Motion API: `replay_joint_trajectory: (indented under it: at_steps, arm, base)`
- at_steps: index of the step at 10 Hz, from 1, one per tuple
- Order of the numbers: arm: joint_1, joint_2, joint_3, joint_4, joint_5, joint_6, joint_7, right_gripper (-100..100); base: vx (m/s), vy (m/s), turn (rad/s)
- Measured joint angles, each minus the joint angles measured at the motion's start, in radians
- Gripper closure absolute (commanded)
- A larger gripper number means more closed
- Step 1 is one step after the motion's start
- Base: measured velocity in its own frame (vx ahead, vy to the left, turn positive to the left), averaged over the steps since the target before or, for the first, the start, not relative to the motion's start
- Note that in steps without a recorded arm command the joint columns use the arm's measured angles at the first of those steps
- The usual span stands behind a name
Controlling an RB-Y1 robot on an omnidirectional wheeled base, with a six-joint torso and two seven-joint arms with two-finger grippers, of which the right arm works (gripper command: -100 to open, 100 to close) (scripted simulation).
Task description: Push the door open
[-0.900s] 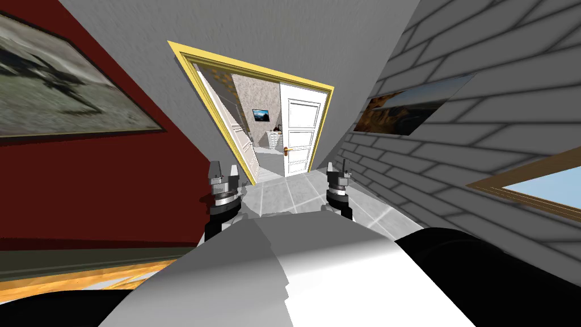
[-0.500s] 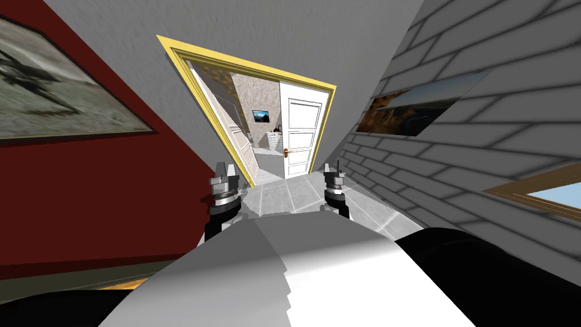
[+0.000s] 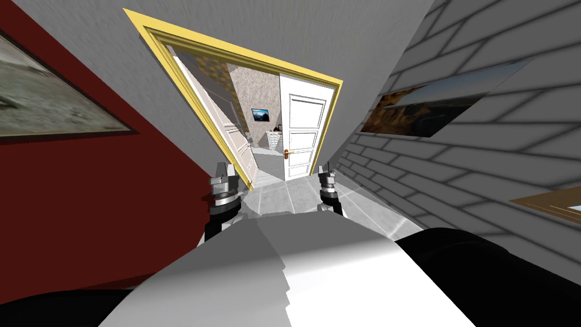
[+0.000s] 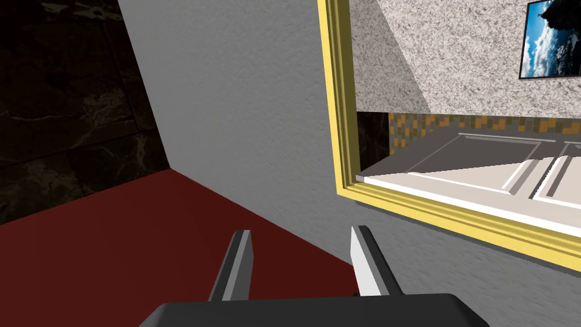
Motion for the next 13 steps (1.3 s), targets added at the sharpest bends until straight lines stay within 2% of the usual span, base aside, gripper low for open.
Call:
replay_joint_trajectory:
  at_steps: [1,3,7,9,11,13]
  arm:
    - [-0.009,-0.004,0.010,0.011,0.003,0.022,0.004,-100]
    - [-0.017,-0.016,0.020,0.051,0.003,0.032,0.004,-100]
    - [-0.054,-0.026,0.040,0.123,0.007,0.067,0.009,-100]
    - [-0.077,-0.040,0.040,0.160,0.003,0.089,0.004,-100]
    - [-0.090,-0.036,0.059,0.200,0.010,0.102,0.011,-100]
    - [-0.119,-0.039,0.066,0.251,0.010,0.118,0.013,-100]
  base:
    - [0.163,-0.028,0.008]
    - [0.141,0.003,0.008]
    - [0.138,-0.009,0.008]
    - [0.129,-0.023,0.008]
    - [0.151,-0.002,0.009]
    - [0.177,-0.001,0.011]
